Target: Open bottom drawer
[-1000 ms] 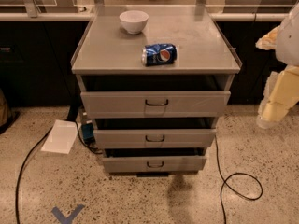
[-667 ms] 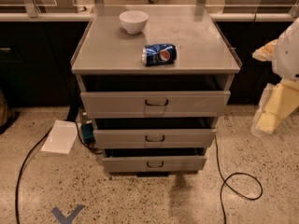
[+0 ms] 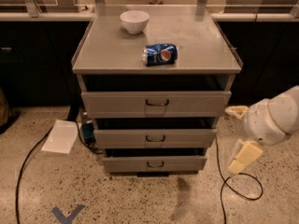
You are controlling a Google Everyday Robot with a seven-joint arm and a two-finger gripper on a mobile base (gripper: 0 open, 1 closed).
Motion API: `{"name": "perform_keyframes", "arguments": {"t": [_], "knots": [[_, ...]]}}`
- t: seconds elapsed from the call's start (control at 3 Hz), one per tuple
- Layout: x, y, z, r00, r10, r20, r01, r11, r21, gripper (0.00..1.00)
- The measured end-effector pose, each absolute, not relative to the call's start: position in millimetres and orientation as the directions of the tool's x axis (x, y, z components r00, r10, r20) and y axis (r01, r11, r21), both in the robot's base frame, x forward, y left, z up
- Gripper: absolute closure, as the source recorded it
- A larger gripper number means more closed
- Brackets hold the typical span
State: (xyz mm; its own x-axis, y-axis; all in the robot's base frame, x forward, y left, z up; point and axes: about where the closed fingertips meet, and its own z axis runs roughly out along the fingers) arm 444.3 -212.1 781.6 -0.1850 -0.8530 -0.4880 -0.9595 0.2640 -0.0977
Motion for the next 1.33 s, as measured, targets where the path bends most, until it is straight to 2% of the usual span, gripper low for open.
{"name": "perform_keyframes", "arguments": {"t": [0.33,1.0,1.33], "knots": [[451,-206,672,-0.183,-0.766,-0.617,-0.971,0.239,-0.007,0.0],[450,-202,667,-0.176,-0.757,-0.629,-0.971,0.24,-0.017,0.0],[446,-182,623,-0.145,-0.733,-0.665,-0.974,0.222,-0.032,0.0]]}}
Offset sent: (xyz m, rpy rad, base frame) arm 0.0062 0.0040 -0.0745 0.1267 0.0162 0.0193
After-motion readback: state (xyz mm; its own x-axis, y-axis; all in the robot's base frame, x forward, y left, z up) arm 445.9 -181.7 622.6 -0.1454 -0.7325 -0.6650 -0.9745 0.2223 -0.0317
